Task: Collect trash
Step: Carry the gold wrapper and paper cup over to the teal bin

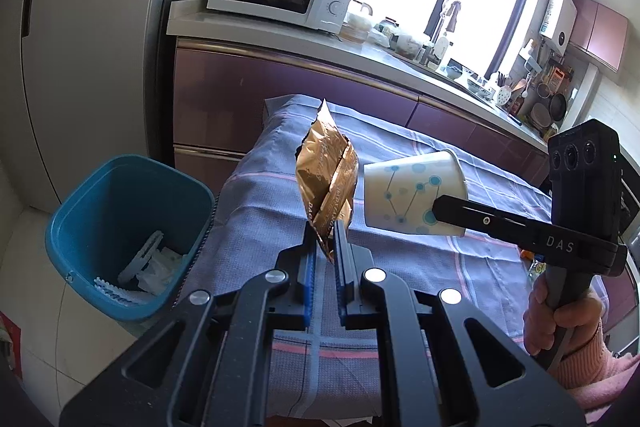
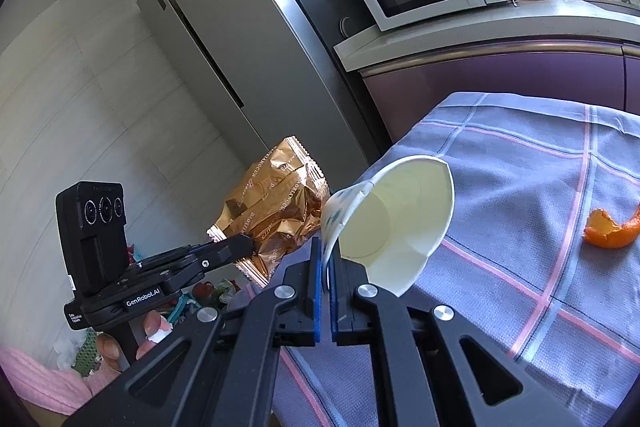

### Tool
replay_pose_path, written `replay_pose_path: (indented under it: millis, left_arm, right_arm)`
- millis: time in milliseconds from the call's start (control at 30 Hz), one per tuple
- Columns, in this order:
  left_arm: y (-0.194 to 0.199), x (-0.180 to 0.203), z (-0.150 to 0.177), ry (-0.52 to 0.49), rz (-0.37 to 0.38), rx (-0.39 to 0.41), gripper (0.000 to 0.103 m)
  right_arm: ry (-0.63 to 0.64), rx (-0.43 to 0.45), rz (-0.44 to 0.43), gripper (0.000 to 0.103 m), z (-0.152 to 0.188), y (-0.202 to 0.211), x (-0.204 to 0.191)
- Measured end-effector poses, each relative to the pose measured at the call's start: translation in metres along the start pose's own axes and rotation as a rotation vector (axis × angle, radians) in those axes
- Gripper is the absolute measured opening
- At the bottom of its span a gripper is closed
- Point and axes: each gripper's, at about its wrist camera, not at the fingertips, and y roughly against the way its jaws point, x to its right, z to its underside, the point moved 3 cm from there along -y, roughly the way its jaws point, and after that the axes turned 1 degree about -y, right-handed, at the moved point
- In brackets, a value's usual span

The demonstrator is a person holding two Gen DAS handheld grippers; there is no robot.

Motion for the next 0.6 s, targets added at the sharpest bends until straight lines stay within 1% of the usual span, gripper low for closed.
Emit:
replay_pose_path:
  millis: [600]
  left_arm:
    - [0.019,-0.046,0.004,0.066,-0.092,0.029,0.009]
  right_arm:
    - [0.044,-0.069,-0.07,0.002,-0.005,-0.046,-0.032]
